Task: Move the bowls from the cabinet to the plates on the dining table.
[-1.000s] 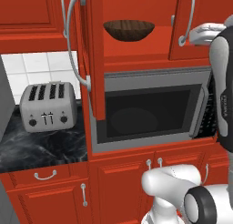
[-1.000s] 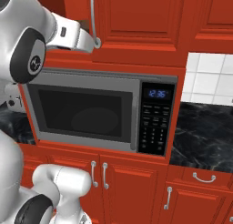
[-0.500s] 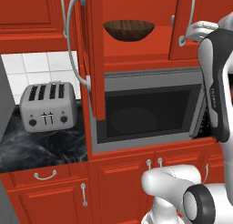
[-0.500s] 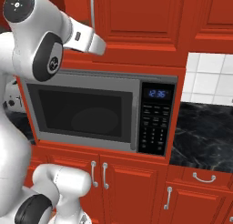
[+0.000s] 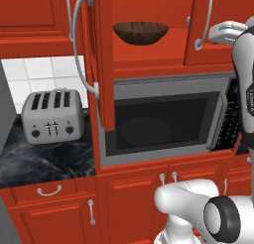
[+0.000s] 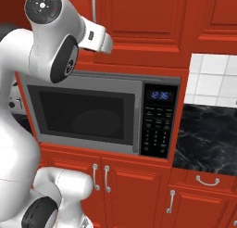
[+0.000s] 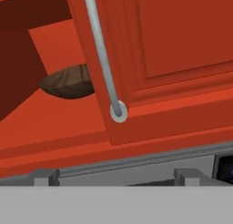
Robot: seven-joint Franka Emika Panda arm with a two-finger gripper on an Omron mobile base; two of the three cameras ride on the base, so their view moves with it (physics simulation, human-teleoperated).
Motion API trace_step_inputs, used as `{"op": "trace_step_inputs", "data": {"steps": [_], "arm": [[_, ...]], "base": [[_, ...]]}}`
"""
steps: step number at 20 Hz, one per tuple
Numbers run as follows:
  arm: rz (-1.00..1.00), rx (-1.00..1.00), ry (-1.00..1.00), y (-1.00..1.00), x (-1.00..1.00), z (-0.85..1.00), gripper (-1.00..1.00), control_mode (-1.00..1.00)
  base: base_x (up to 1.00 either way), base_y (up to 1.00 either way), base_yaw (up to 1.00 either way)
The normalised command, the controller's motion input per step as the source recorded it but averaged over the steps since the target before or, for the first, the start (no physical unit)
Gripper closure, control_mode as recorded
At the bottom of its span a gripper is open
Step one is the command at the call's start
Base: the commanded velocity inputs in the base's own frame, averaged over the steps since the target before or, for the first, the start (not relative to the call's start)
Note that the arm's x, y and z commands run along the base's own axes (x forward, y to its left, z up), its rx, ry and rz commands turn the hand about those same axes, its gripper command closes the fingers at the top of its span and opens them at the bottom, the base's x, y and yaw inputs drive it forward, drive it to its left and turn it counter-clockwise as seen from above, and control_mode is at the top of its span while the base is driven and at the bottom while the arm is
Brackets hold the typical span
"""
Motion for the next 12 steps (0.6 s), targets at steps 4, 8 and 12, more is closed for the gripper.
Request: {"op": "trace_step_inputs", "data": {"steps": [4,8,12], "arm": [[0.19,0.00,-0.03,0.03,0.09,0.00,-1.00,-1.00],[0.11,0.00,-0.05,0.08,0.24,0.00,-1.00,-1.00],[0.04,0.00,-0.03,0.29,0.09,0.00,-1.00,-1.00]], "base": [[0.00,0.00,0.00],[0.00,0.00,0.00],[0.00,0.00,0.00]]}}
